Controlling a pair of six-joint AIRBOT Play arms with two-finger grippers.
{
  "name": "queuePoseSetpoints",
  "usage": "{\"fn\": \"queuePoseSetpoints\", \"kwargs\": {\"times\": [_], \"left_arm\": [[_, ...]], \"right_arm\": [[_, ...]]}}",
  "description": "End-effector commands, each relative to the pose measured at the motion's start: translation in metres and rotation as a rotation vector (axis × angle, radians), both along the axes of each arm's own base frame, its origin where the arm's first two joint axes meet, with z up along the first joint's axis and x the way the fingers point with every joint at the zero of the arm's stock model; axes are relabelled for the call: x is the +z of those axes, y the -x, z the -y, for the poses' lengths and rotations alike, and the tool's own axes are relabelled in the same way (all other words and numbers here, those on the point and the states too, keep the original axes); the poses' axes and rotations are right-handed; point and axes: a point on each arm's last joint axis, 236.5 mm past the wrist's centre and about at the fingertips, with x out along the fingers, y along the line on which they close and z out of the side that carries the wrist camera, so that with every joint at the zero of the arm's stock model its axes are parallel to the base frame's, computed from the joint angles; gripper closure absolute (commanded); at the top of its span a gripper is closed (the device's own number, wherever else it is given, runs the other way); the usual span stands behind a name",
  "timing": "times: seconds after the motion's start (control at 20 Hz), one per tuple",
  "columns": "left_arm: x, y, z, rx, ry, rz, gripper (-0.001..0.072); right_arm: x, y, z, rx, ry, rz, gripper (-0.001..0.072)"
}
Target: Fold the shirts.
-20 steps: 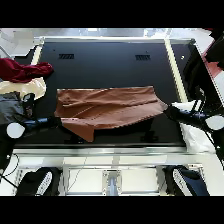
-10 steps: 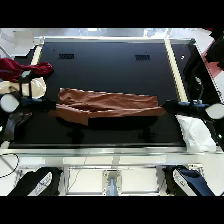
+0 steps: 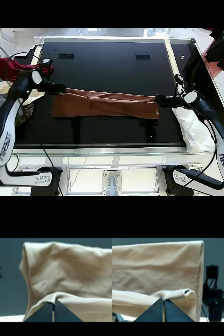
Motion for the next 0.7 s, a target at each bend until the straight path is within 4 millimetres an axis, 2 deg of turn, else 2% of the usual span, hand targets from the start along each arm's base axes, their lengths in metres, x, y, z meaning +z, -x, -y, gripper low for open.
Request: {"fn": "queuePoseSetpoints", "kwargs": {"times": [0.0, 0.2, 0.3, 0.35, 0.4, 0.45, 0.5, 0.65], "left_arm": [[-0.03, -0.024, 0.001, 0.005, -0.001, -0.007, 0.0701], [-0.051, -0.03, 0.002, 0.027, 0.012, -0.017, 0.07], [-0.051, -0.03, 0.005, 0.033, 0.032, -0.018, 0.0699], [-0.046, -0.031, 0.006, 0.033, 0.033, -0.006, 0.0686], [-0.037, -0.033, 0.005, 0.032, 0.033, 0.014, 0.0627], [-0.021, -0.037, 0.003, 0.036, 0.034, 0.046, 0.0482], [-0.001, -0.041, 0.0, 0.042, 0.036, 0.091, 0.0404], [0.083, -0.048, -0.007, 0.054, 0.04, 0.297, 0.0405]], "right_arm": [[-0.024, -0.01, 0.005, -0.039, 0.002, -0.026, 0.0704], [-0.037, -0.01, 0.006, -0.046, 0.001, -0.052, 0.0701], [-0.035, -0.009, 0.004, -0.05, -0.009, -0.06, 0.0694], [-0.031, -0.009, 0.002, -0.047, -0.018, -0.072, 0.0619], [-0.023, -0.009, -0.001, -0.029, -0.025, -0.081, 0.05], [-0.013, -0.008, -0.004, -0.002, -0.026, -0.092, 0.0408], [0.004, -0.011, -0.003, 0.024, -0.008, -0.077, 0.0395], [0.077, -0.023, 0.022, 0.032, 0.114, 0.095, 0.0393]]}}
